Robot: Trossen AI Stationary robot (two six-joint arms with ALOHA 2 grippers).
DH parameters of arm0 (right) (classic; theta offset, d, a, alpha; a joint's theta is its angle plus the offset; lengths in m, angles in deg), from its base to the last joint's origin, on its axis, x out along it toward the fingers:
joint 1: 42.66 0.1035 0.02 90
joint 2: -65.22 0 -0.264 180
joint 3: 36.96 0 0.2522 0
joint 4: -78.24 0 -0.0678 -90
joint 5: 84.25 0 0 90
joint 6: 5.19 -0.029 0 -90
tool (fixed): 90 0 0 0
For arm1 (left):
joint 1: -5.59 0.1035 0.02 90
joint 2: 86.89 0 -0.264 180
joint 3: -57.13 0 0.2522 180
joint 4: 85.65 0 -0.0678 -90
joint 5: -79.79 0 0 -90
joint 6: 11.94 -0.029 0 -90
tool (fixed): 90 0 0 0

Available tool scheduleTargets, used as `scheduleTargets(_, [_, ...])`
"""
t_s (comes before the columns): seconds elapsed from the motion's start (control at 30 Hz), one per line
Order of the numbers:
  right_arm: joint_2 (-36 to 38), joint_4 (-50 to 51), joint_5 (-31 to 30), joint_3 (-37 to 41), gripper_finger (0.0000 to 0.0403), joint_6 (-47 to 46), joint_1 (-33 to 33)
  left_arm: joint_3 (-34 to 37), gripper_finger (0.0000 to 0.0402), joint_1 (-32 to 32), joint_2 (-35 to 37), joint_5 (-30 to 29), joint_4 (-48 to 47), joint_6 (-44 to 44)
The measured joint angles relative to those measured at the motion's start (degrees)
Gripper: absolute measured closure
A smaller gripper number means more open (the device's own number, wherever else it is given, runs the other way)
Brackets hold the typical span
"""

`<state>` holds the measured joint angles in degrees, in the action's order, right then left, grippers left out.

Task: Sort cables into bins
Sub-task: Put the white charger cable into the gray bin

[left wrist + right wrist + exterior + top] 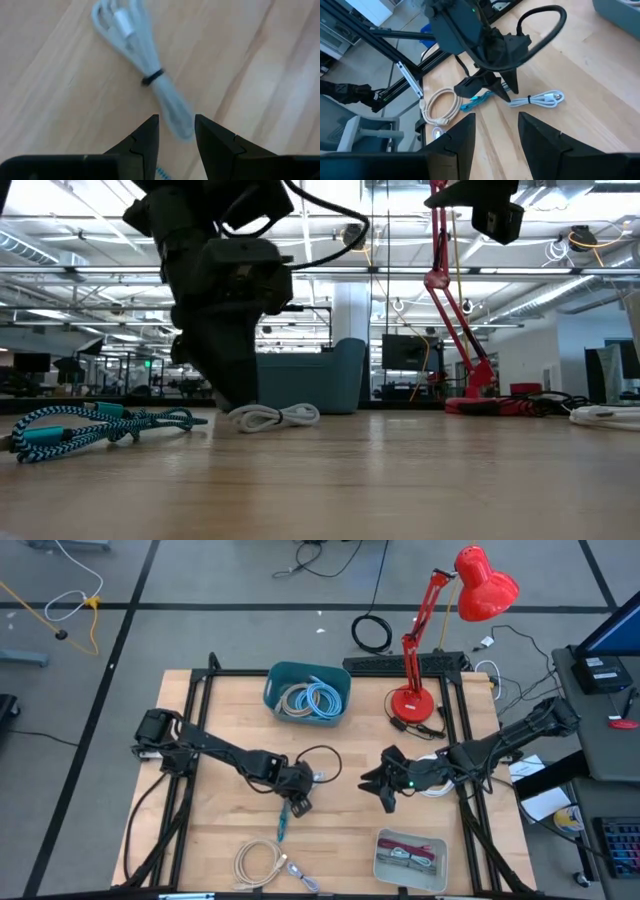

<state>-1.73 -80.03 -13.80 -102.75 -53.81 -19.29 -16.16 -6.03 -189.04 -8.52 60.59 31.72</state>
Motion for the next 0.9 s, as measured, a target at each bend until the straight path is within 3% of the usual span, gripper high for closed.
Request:
scheduleTargets(0.47, [0.0, 0.0, -0.1, 0.0, 0.0264, -0.2, 0.0, -0.2, 0.0275, 0.5, 0.0, -0.1, 2.3, 0.1])
scheduleTargets(0.8, [0.0, -0.1, -0.1, 0.0, 0.0264, -0.2, 0.0, -0.5, 0.0275, 0.6, -5.6, 2.3, 4.5, 1.8])
scheduleTargets(0.9, [0.0, -0.3, -0.1, 0.0, 0.0264, -0.2, 0.0, -0.5, 0.0294, 0.5, -5.5, 1.9, 3.4, 1.9])
